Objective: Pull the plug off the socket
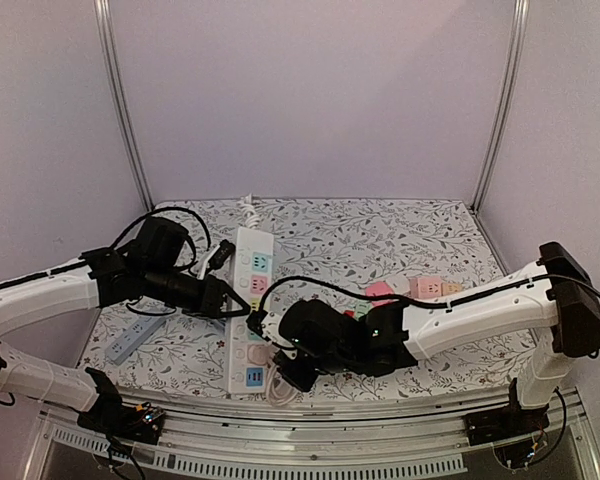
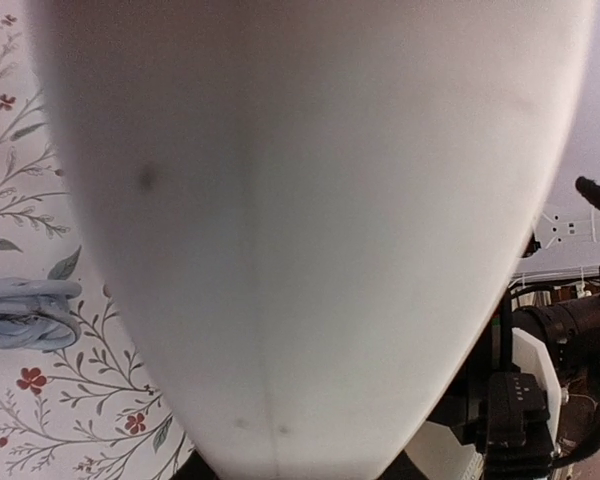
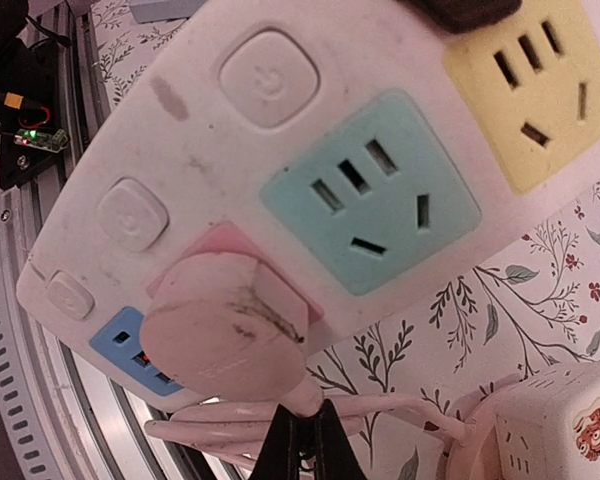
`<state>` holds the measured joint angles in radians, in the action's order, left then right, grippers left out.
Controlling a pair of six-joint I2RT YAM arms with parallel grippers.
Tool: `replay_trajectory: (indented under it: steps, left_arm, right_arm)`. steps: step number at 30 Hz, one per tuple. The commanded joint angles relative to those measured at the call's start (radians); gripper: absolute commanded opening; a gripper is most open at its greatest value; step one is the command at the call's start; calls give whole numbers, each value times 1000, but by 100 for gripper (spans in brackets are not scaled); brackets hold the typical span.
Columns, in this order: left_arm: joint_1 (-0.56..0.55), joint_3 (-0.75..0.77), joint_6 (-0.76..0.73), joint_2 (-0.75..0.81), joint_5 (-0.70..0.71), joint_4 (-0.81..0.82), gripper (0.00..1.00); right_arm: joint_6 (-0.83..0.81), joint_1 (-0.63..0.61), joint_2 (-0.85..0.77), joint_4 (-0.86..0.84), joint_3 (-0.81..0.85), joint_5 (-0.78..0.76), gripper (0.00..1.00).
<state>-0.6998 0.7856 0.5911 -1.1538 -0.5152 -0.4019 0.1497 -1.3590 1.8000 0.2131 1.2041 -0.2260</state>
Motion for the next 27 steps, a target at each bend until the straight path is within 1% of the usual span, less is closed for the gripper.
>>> replay_trajectory:
  steps: [1,5,8,10,14,17,20,22,27]
  left_arm:
    - [-17,12,-11,66,-60,-16,0]
    - [-18,14,-71,44,94,-116,0]
    - [-18,40,-114,-17,215,-207,0]
    - [-19,58,-130,-54,247,-234,0]
    - [-21,68,-130,-76,271,-224,0]
    - [-21,71,-126,-65,272,-214,0]
    - [-21,57,-118,-45,231,-184,0]
    - [-21,42,-109,-27,189,-157,0]
    - [-19,7,-70,17,45,-82,0]
  right_arm:
    - [43,70,-22,38,6,-101,0]
    - [63,69,-88,61,-10,-80,0]
    - [77,67,-136,64,-19,-63,0]
    - [84,65,-150,67,-13,-55,0]
    - [81,47,-152,76,8,-63,0]
    - [80,39,-144,75,12,-66,0]
    - [82,39,-129,75,8,-82,0]
    - [94,42,-119,67,-7,-99,0]
    - [146,79,-101,5,-75,-70,0]
